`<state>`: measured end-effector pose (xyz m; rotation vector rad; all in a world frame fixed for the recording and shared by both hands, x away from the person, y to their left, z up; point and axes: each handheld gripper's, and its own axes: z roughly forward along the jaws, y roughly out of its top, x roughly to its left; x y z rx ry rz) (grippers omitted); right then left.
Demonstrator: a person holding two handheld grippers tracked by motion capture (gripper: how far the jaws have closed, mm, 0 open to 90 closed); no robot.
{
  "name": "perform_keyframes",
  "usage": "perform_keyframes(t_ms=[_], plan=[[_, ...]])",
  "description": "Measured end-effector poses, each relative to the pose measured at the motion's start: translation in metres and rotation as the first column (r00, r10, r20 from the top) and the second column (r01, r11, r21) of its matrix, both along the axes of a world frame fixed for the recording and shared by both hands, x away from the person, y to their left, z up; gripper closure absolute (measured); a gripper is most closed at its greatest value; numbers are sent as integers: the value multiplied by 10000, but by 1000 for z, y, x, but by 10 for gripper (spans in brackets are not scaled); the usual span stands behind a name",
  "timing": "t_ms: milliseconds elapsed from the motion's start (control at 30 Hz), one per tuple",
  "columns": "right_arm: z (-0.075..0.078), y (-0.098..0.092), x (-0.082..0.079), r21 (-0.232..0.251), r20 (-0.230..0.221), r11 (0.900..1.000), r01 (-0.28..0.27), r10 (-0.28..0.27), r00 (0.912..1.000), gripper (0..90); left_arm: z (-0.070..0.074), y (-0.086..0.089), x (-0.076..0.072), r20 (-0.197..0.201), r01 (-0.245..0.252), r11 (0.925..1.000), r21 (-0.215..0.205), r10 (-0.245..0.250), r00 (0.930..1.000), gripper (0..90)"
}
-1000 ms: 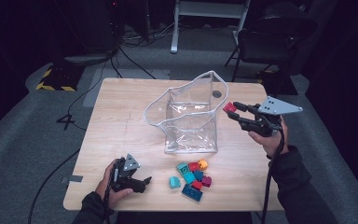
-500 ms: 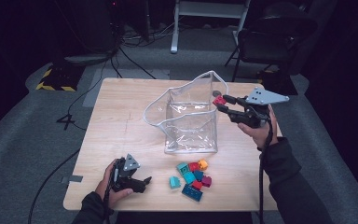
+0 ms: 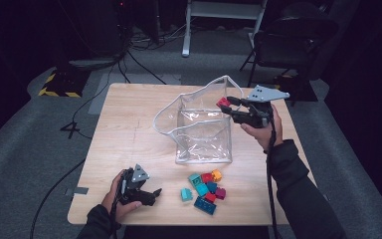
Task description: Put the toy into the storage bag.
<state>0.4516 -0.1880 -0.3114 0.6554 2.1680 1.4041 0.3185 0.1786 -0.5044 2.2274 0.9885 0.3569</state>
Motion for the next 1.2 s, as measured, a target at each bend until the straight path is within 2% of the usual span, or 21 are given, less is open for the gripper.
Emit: perform_keyframes(t_ms=[233, 333, 400, 467, 533, 833, 1033, 1200], plan=[[-7, 5, 7, 14, -176, 9996, 280, -279, 9995, 597, 0, 0, 0, -2, 4, 10000, -3, -4, 10000, 80], [-10, 7, 10, -32, -166, 9982, 600, -601, 9981, 591, 0, 0, 0, -6, 3, 10000, -8, -3, 10000, 79], [-12, 7, 12, 38, -193, 9964, 852, -851, 9962, 516, 0, 0, 0, -1, 7, 10000, -1, -7, 10000, 79], [-15, 9, 13, -95, -381, 9955, 947, -950, 9948, 448, 0, 0, 0, -1, 8, 10000, -4, -8, 10000, 80], [-17, 10, 13, -257, -390, 9935, 1109, -1119, 9930, 427, 0, 0, 0, -1, 6, 10000, -2, -6, 10000, 79], [-21, 3, 4, -63, -263, 9955, 945, -946, 9952, 415, 0, 0, 0, -5, 1, 10000, -7, -1, 10000, 79], [-17, -11, -6, 406, -146, 9955, 862, -856, 9962, 410, 0, 0, 0, 0, 6, 10000, 1, -6, 10000, 79], [-17, -21, -17, 416, -109, 9978, 521, -517, 9986, 401, 0, 0, 0, 0, 5, 10000, 1, -5, 10000, 79]])
